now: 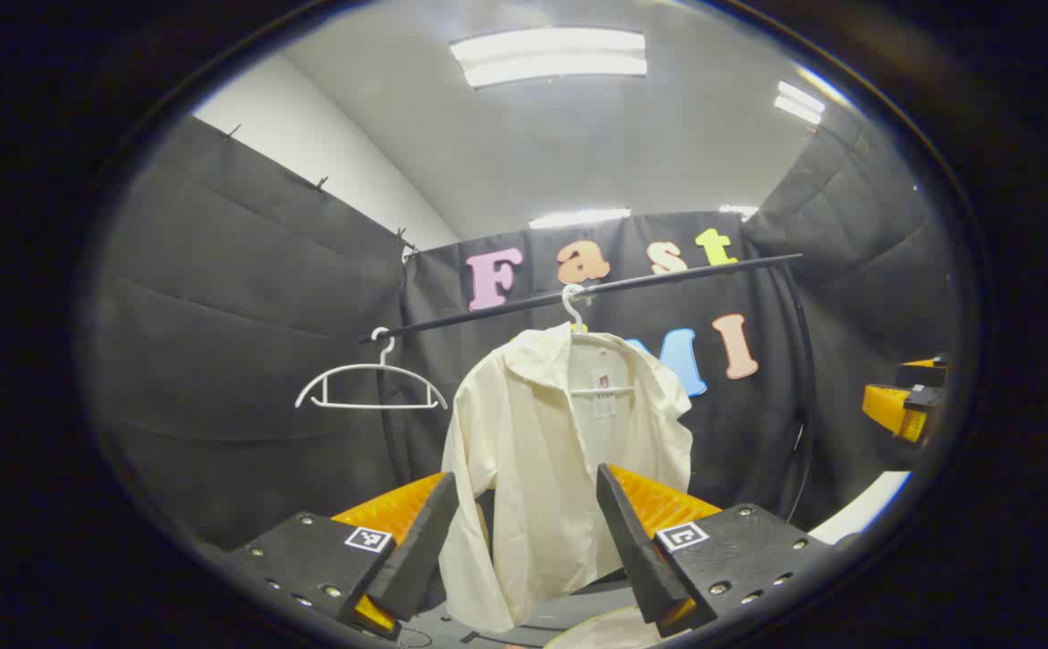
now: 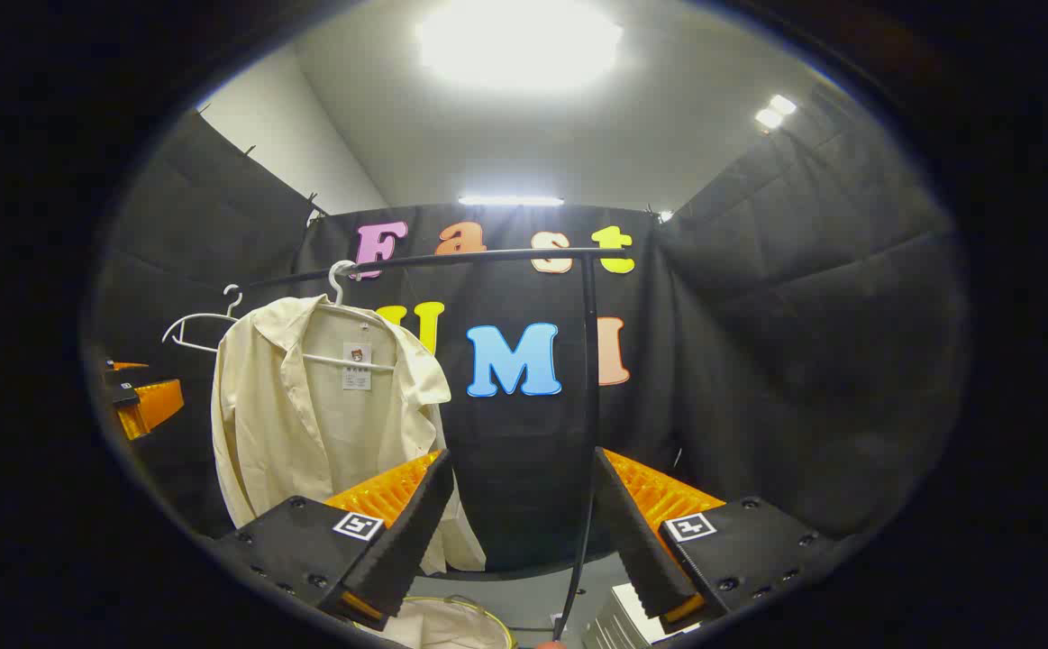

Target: Grasp the clothes on the hanger with both hands and then place them into the laundry hamper below.

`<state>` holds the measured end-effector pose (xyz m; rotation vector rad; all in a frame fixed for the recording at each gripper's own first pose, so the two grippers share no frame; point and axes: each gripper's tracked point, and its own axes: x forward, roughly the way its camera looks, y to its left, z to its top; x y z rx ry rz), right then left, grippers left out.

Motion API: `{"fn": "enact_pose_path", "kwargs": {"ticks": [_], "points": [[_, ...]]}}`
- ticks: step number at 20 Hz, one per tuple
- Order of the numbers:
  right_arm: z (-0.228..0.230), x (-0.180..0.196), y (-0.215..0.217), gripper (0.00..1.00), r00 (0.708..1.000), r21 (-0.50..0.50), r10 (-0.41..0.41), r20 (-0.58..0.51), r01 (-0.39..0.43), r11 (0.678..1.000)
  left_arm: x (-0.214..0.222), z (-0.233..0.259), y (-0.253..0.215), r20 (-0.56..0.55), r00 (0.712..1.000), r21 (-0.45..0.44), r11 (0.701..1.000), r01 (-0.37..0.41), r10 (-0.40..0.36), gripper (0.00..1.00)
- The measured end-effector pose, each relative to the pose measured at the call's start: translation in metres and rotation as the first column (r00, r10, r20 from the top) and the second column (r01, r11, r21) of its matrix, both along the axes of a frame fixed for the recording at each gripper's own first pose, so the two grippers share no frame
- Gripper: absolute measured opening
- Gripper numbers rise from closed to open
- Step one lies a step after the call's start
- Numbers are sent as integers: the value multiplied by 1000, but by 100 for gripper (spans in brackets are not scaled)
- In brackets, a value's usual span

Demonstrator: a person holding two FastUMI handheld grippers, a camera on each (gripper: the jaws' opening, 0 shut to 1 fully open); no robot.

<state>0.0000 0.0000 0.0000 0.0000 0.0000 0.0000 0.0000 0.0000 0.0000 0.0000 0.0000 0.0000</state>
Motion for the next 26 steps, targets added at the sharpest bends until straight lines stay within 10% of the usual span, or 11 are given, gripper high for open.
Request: {"fn": "enact_pose_path", "kwargs": {"ticks": [26], "points": [[17,45,55,97,998,52,54,12,-55,997,57,-6,-12,-25,996,-30,996,87,-87,92]]}}
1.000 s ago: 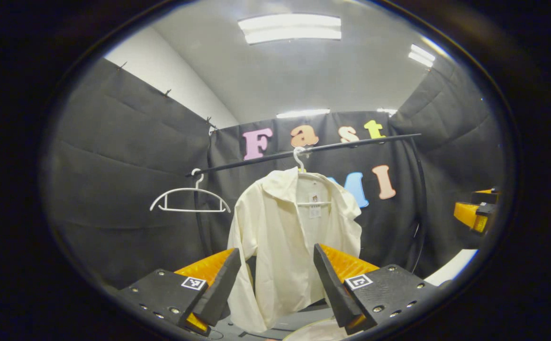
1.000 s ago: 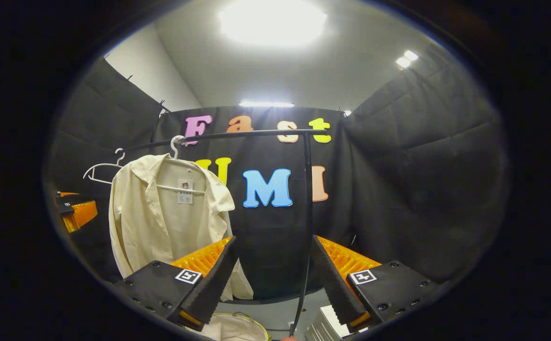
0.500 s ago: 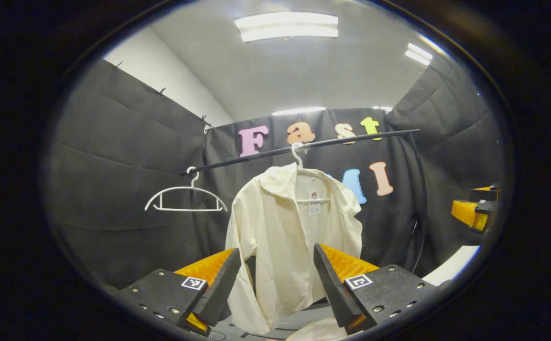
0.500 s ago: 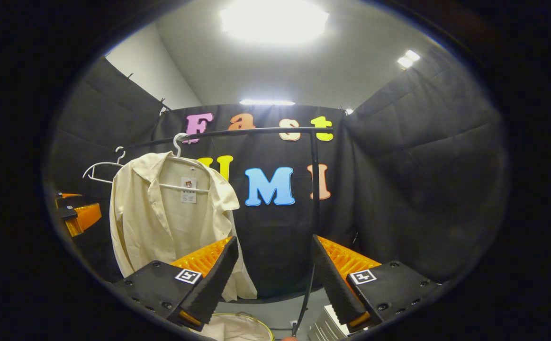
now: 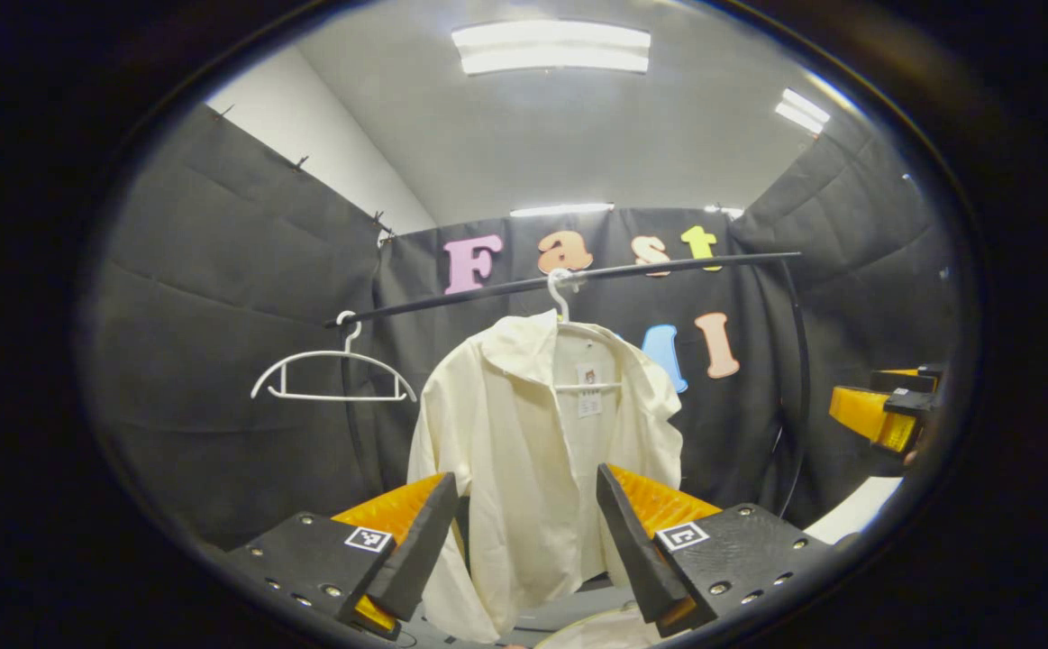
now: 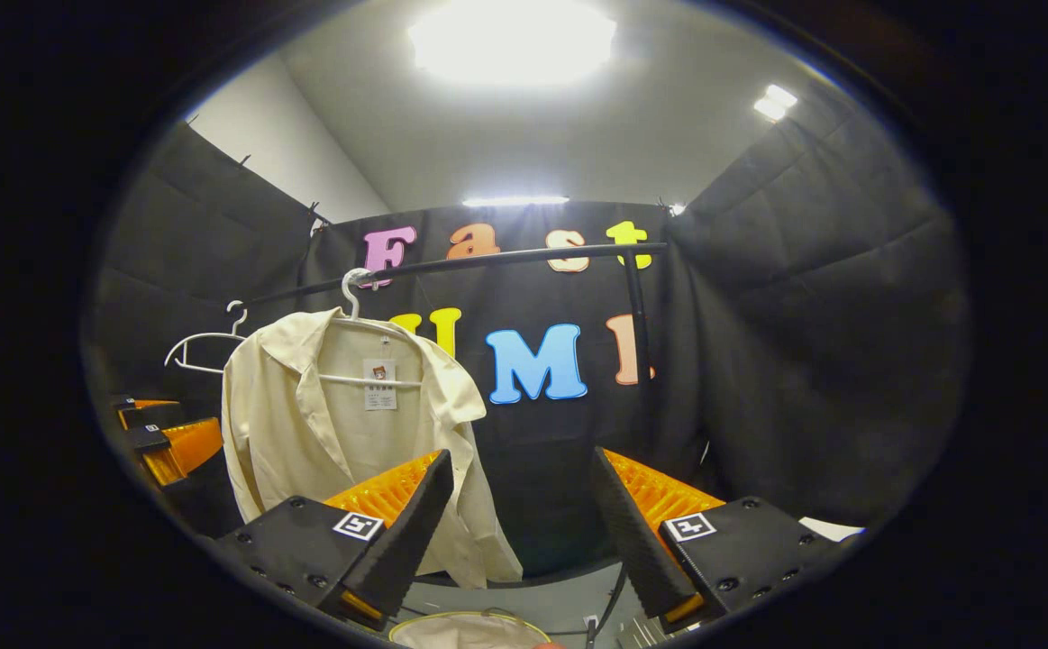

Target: Grasp the clothes on the hanger with both hands and then place them into the laundry hamper below.

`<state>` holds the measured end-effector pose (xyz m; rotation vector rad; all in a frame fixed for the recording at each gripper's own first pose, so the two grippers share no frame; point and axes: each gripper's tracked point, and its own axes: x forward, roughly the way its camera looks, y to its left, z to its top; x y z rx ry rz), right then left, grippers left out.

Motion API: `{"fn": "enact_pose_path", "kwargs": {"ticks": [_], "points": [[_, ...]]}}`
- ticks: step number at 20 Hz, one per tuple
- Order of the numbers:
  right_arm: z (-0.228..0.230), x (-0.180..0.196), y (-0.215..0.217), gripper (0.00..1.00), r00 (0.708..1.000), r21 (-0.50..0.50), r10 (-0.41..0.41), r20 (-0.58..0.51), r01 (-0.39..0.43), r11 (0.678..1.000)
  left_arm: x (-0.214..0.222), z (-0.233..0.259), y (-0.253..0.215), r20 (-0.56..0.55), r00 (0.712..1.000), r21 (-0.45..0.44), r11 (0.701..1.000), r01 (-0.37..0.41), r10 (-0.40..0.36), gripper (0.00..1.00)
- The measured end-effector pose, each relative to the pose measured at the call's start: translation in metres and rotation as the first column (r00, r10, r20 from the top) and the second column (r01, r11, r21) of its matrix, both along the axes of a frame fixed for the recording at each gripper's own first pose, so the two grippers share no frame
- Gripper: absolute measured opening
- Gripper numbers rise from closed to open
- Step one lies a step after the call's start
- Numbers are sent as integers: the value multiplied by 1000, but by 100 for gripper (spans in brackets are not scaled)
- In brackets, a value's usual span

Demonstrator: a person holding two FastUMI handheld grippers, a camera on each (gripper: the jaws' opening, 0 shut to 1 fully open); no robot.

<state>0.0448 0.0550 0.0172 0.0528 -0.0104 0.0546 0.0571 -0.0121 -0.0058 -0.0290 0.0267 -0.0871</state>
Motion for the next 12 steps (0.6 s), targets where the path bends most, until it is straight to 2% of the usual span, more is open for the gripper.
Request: {"fn": "enact_pose_path", "kwargs": {"ticks": [12], "points": [[-1,100,50,95,979,39,202,11,-202,979,76,6,-27,32,996,59,995,-86,85,90]]}}
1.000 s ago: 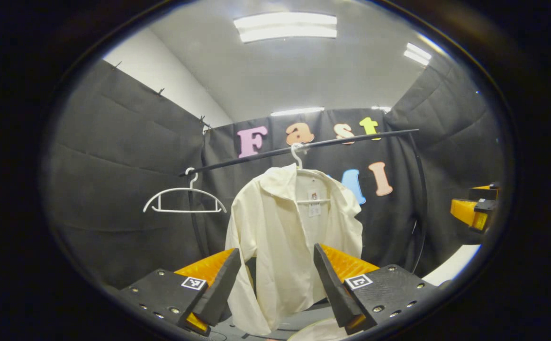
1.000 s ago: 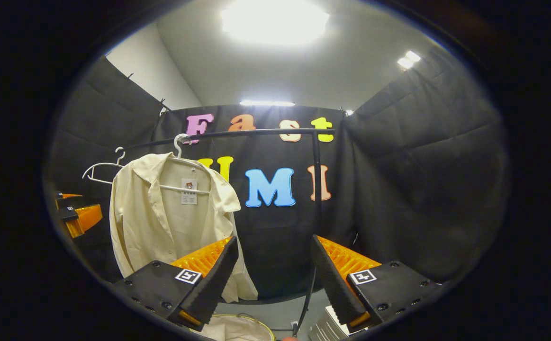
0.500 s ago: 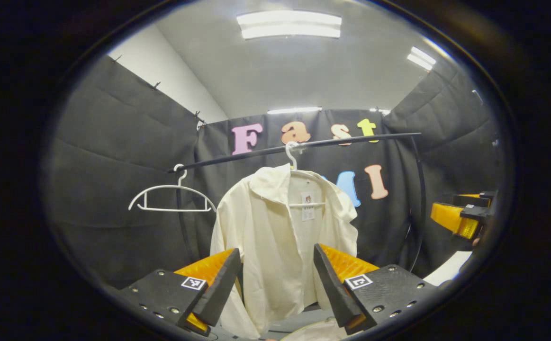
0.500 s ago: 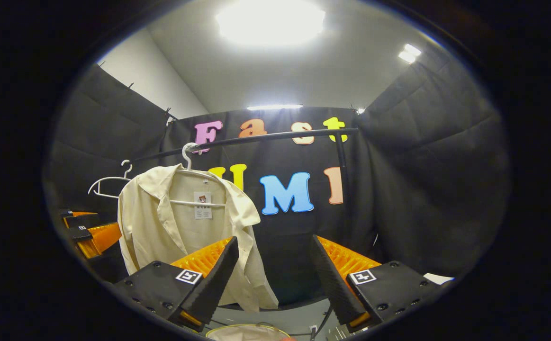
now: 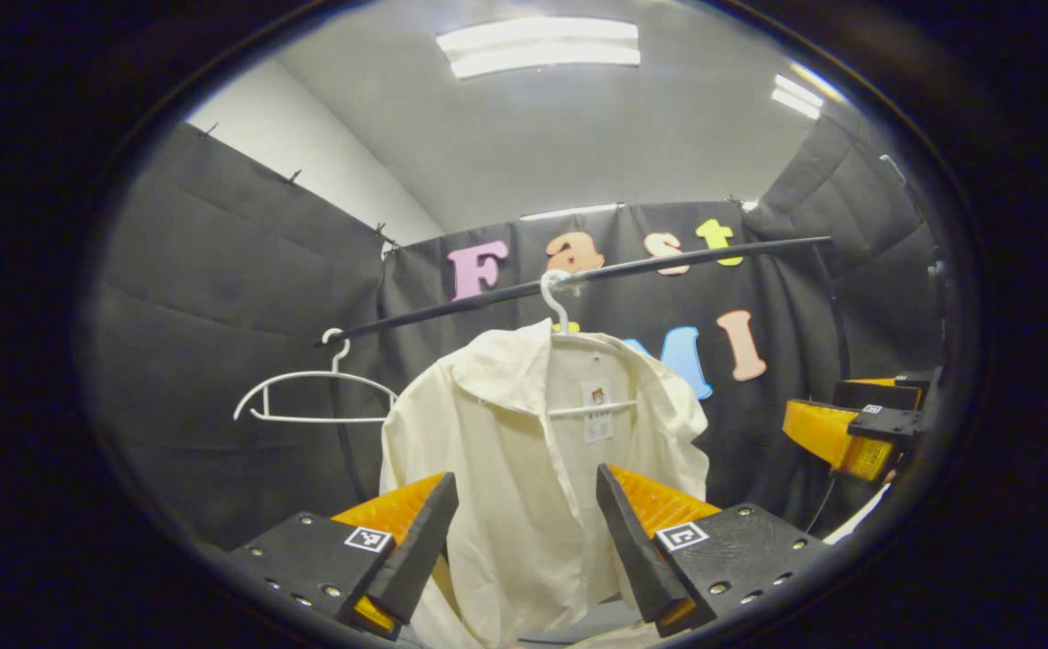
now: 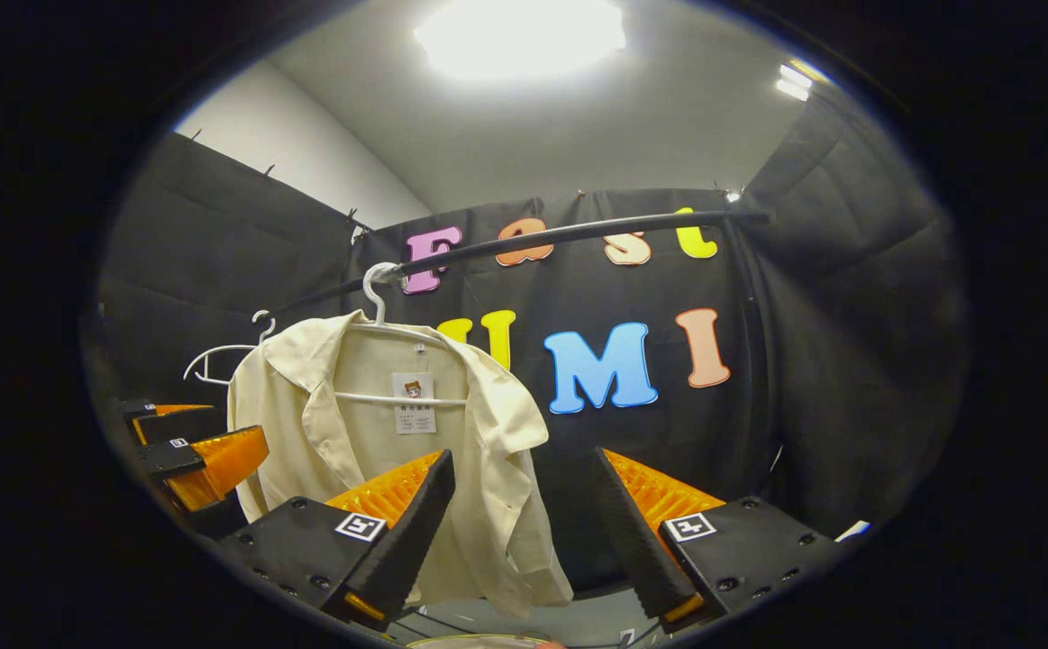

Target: Grasp the clothes on the hanger with both hands and then place them into the laundry hamper below.

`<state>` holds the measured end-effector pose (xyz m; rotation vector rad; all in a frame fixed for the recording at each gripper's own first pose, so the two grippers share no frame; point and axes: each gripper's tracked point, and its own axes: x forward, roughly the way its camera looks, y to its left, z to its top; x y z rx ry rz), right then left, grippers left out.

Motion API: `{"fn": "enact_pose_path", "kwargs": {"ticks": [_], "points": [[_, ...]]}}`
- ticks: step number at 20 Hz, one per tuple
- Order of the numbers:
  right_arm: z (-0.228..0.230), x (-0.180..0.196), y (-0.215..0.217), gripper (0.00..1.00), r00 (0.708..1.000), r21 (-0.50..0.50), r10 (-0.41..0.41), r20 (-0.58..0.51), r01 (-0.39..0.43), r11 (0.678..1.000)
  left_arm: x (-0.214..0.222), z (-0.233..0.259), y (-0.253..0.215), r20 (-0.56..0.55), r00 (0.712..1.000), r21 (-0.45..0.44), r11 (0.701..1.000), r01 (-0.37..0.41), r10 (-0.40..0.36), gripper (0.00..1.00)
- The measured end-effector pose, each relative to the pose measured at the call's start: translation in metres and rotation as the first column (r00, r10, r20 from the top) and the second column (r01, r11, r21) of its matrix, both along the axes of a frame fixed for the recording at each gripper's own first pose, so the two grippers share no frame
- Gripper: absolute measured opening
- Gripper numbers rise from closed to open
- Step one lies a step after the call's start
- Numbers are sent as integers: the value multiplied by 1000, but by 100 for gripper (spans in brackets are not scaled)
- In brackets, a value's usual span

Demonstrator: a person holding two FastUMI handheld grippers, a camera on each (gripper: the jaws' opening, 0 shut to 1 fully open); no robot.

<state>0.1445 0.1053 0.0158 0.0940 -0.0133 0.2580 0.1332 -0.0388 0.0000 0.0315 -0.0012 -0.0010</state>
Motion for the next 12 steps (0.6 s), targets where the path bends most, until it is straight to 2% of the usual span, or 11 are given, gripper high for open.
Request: {"fn": "enact_pose_path", "kwargs": {"ticks": [12], "points": [[-31,72,39,96,989,25,139,-48,-138,990,72,-28,-19,-47,996,33,996,-78,79,90]]}}
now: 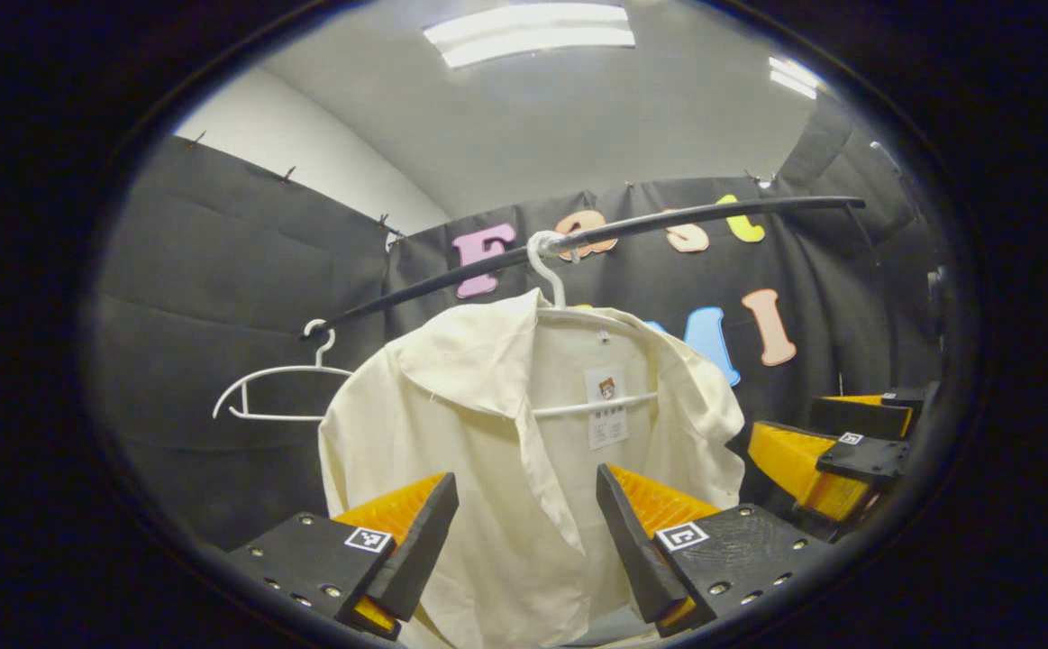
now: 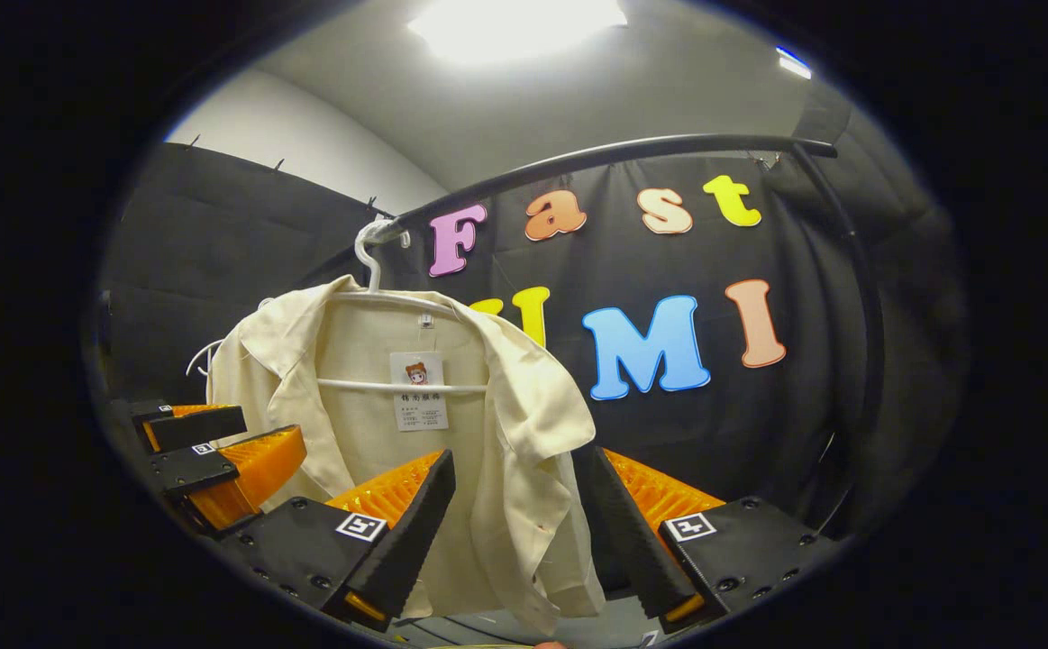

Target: Grasp the clothes on the hanger with both hands and then place them into the laundry hamper below.

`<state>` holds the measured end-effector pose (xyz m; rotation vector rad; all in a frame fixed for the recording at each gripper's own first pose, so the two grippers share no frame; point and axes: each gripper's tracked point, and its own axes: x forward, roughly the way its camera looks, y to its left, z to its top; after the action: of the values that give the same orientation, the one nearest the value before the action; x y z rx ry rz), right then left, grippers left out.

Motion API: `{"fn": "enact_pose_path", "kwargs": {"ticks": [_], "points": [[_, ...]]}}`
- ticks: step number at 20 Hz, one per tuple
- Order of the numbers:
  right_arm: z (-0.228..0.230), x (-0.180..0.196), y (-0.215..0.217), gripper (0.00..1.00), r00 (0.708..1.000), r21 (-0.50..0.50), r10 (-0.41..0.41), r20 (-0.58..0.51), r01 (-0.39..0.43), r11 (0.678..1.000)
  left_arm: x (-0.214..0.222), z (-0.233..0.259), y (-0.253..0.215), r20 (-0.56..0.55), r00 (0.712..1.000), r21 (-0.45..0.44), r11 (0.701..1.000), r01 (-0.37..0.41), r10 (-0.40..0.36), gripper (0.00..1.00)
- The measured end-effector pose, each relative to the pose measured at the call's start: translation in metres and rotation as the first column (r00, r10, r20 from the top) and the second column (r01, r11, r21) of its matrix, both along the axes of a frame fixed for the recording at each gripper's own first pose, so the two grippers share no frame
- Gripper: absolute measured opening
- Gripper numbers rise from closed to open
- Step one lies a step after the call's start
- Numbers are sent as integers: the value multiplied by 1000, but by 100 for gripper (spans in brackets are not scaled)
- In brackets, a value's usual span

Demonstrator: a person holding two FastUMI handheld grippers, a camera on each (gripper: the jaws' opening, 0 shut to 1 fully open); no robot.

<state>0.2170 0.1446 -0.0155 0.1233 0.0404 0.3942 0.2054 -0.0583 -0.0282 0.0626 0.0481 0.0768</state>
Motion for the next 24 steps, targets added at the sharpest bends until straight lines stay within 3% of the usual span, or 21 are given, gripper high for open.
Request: {"fn": "enact_pose_path", "kwargs": {"ticks": [16,22,24], "points": [[-58,78,50,96,989,16,101,-106,-100,995,63,-38,18,-67,984,57,985,-163,166,91],[-67,100,58,92,991,14,75,-110,-74,997,75,-52,24,-94,968,91,970,-224,232,91],[-68,107,62,97,991,25,63,-119,-61,998,78,-54,26,-103,965,111,967,-228,239,91]]}}
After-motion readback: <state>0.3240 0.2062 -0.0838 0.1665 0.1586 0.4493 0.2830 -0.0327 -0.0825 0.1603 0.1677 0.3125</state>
